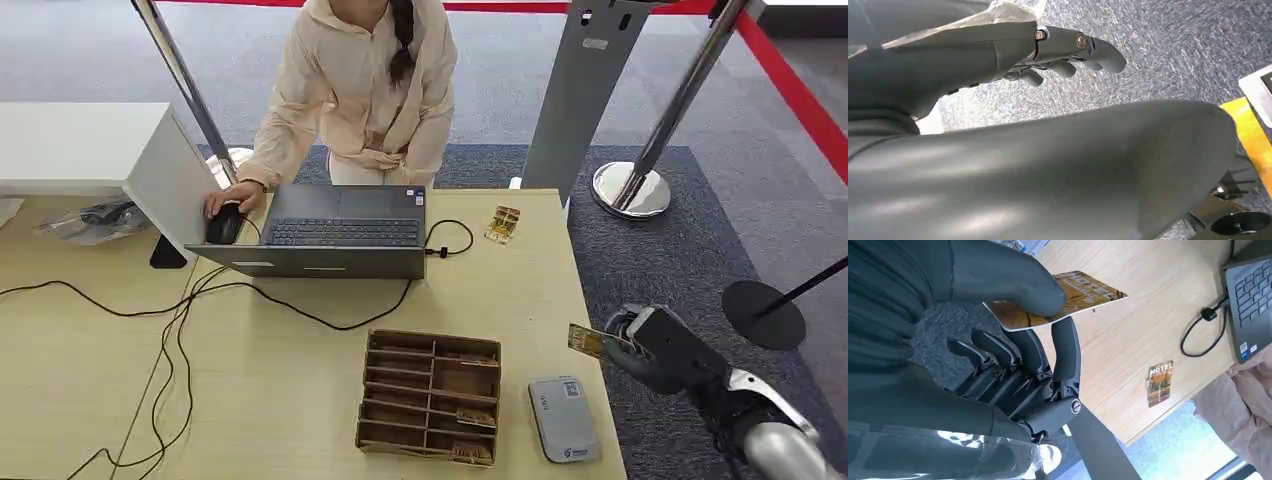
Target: Pass the card to the sensor for recognition and then transmit it.
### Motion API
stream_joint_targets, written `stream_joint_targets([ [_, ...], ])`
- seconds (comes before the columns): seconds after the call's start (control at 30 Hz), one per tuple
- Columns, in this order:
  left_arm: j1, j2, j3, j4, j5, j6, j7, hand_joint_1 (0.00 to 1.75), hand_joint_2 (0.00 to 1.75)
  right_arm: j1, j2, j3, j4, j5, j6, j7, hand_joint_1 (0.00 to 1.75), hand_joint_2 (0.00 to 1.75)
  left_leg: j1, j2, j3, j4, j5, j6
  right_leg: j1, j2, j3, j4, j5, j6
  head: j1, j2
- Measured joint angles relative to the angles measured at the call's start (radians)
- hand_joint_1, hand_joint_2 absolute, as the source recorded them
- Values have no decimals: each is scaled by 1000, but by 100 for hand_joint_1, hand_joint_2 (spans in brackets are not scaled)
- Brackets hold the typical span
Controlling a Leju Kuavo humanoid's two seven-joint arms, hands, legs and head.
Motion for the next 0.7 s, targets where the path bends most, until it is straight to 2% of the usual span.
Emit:
stream_joint_targets([
  [0.27,0,0,0,0,-9,-5,9,0,0,8,0,3,-2,13,34,40,175,175,0,0,0,0,0,0,0,0,0,0,0,0,0,0],
  [0.43,-1,0,0,0,-21,-9,9,0,0,8,0,37,5,17,52,66,175,175,0,0,0,0,0,0,0,0,0,0,0,0,0,0],
  [0.7,-2,0,0,0,-31,-10,9,0,0,1,8,108,28,19,61,69,175,175,0,0,0,0,0,0,0,0,0,0,0,0,0,0],
])
